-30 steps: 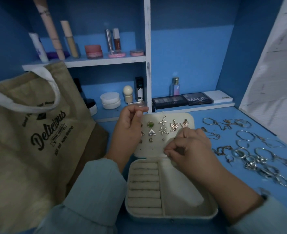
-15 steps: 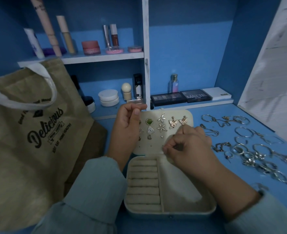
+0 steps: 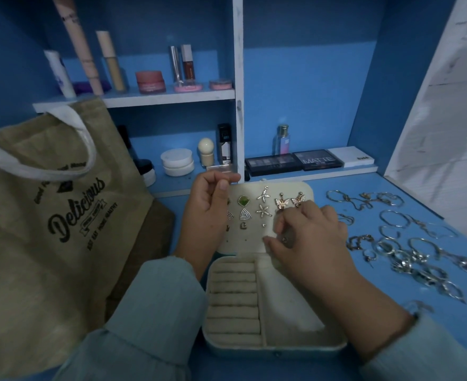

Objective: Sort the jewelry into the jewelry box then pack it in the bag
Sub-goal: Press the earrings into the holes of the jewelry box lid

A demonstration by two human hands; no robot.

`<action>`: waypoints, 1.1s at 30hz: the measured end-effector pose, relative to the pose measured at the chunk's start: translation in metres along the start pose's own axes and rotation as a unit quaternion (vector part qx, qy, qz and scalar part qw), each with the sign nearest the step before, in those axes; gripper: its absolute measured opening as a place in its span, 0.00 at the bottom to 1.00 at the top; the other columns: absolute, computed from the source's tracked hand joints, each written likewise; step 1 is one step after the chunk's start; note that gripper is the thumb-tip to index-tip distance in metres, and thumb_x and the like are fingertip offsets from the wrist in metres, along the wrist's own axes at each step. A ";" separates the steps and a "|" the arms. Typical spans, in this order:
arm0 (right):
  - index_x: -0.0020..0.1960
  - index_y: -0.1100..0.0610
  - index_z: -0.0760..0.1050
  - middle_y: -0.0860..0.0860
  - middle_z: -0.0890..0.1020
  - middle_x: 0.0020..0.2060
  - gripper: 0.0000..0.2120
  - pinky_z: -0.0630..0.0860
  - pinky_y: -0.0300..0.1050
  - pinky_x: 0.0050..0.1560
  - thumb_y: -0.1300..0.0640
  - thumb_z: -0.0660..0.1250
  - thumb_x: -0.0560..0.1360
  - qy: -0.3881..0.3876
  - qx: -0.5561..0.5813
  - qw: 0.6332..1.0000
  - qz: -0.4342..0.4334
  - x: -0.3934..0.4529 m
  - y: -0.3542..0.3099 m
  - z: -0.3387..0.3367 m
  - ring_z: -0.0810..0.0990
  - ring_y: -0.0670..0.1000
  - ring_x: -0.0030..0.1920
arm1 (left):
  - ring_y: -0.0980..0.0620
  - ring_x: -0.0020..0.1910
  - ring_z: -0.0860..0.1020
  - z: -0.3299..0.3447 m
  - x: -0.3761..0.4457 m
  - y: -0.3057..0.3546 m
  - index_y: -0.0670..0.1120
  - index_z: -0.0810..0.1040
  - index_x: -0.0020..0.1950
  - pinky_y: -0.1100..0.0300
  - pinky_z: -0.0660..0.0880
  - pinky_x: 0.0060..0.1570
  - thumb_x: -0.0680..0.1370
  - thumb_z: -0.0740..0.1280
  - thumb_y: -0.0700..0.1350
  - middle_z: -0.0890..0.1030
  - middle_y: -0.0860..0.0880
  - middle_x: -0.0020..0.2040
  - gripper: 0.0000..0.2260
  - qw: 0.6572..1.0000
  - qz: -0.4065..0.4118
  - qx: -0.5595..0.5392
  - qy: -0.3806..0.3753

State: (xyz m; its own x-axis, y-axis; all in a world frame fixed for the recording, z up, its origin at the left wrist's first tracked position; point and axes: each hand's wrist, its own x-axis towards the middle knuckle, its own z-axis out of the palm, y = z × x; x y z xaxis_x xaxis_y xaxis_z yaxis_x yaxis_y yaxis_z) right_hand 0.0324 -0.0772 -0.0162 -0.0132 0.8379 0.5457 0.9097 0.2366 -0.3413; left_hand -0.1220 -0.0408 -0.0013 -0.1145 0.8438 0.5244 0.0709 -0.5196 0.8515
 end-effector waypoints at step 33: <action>0.67 0.54 0.51 0.52 0.72 0.57 0.43 0.72 0.50 0.57 0.45 0.75 0.64 -0.075 0.156 0.964 0.203 -0.017 -0.013 -0.026 0.71 0.54 0.59 | 0.56 0.46 0.82 -0.024 -0.023 0.045 0.46 0.72 0.44 0.67 0.77 0.44 0.81 0.53 0.40 0.85 0.51 0.43 0.11 0.965 -0.178 -0.189 -0.037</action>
State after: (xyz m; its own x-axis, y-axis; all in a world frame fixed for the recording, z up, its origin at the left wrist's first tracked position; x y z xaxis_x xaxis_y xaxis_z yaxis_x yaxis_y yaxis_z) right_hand 0.0319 -0.1076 -0.0016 0.2360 0.9488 0.2099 0.6836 -0.0086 -0.7298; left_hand -0.1398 -0.0870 0.0246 0.0078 0.9778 0.2094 -0.3275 -0.1954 0.9244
